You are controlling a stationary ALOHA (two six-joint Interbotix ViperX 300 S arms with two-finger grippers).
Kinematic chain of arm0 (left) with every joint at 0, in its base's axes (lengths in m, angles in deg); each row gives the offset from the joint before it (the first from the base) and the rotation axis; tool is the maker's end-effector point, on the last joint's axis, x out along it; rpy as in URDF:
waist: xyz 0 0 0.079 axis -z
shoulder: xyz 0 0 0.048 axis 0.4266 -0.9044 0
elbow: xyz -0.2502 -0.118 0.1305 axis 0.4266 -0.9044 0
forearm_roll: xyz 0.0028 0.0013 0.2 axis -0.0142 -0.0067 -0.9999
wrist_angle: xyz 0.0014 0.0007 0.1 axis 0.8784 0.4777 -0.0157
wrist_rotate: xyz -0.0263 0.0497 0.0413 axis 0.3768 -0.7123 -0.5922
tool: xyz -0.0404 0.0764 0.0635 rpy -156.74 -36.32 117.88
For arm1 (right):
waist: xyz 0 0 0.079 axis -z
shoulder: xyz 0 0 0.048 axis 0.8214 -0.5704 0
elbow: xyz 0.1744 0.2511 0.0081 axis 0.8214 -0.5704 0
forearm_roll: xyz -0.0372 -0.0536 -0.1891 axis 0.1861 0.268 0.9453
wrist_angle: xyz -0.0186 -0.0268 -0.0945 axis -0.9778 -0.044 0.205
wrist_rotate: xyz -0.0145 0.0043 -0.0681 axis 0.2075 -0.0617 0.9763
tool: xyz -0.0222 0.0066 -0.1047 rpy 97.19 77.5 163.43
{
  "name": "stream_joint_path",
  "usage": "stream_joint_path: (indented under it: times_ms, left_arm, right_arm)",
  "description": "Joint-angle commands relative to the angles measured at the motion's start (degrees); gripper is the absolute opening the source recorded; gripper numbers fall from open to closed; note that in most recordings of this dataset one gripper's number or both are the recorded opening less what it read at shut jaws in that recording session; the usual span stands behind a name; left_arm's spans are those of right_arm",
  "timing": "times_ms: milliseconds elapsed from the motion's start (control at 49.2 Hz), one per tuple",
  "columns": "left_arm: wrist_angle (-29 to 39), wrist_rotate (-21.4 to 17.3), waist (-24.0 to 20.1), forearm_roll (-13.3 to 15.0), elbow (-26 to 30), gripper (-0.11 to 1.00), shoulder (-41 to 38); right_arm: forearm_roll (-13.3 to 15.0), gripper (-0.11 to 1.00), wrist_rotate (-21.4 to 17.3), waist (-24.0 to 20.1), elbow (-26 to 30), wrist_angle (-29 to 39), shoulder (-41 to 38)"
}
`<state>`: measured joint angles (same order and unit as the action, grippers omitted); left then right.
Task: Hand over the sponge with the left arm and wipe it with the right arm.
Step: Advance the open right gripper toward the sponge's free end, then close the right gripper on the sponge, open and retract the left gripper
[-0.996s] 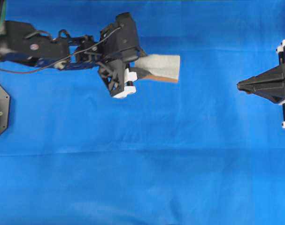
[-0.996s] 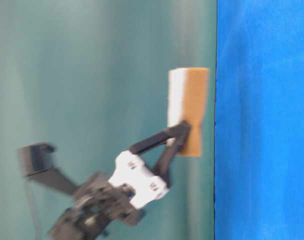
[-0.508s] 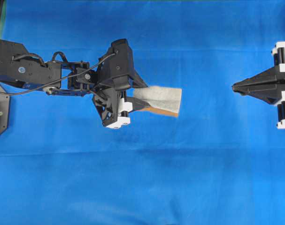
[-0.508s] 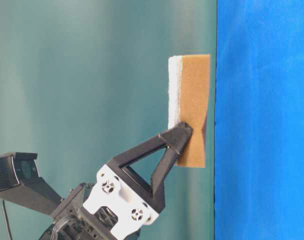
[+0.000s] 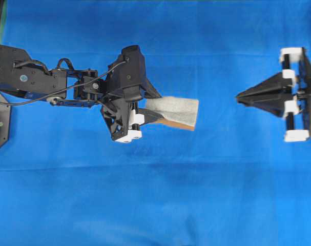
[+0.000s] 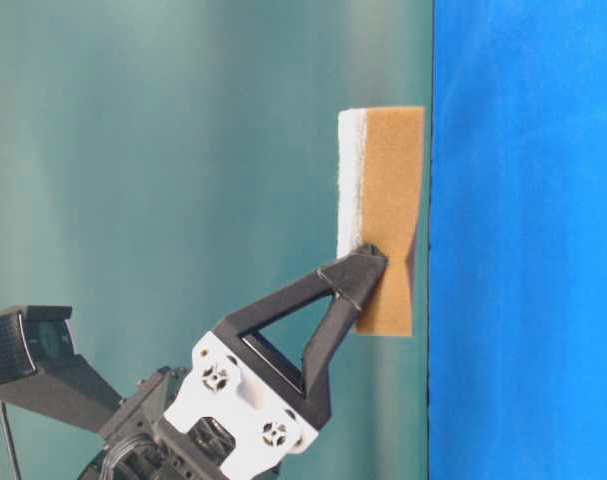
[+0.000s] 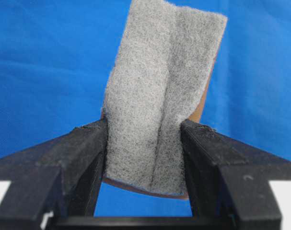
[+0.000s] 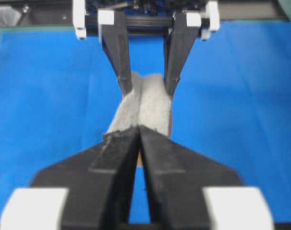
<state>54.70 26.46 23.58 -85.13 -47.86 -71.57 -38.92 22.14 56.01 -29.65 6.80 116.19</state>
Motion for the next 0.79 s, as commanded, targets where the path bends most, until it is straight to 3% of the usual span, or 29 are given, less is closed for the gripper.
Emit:
stream_joint_path:
  times_ms: [0, 102, 163, 406, 772]
  left_arm:
    - [-0.5, -0.1, 0.1, 0.1, 0.9, 0.42, 1.1]
    - [-0.6, -0.1, 0.1, 0.0, 1.0, 0.42, 1.0]
    - [-0.6, -0.1, 0.2, 0.1, 0.9, 0.42, 1.0]
    - [-0.6, -0.1, 0.0, 0.1, 1.0, 0.42, 0.8]
    - [-0.6, -0.4, -0.1, 0.1, 0.8, 0.42, 0.5]
  right_arm:
    - [-0.3, 0.36, -0.4, 0.1, 3.3, -0.3, -2.8]
    - [-0.3, 0.64, -0.8, 0.1, 5.3, -0.3, -6.9]
    - [-0.6, 0.72, -0.9, 0.1, 6.8, -0.4, -9.4]
    - [-3.9, 0.74, -1.6, 0.2, 13.0, 0.1, -19.4]
    - [-5.3, 0.74, -1.7, 0.2, 19.2, 3.2, -27.9]
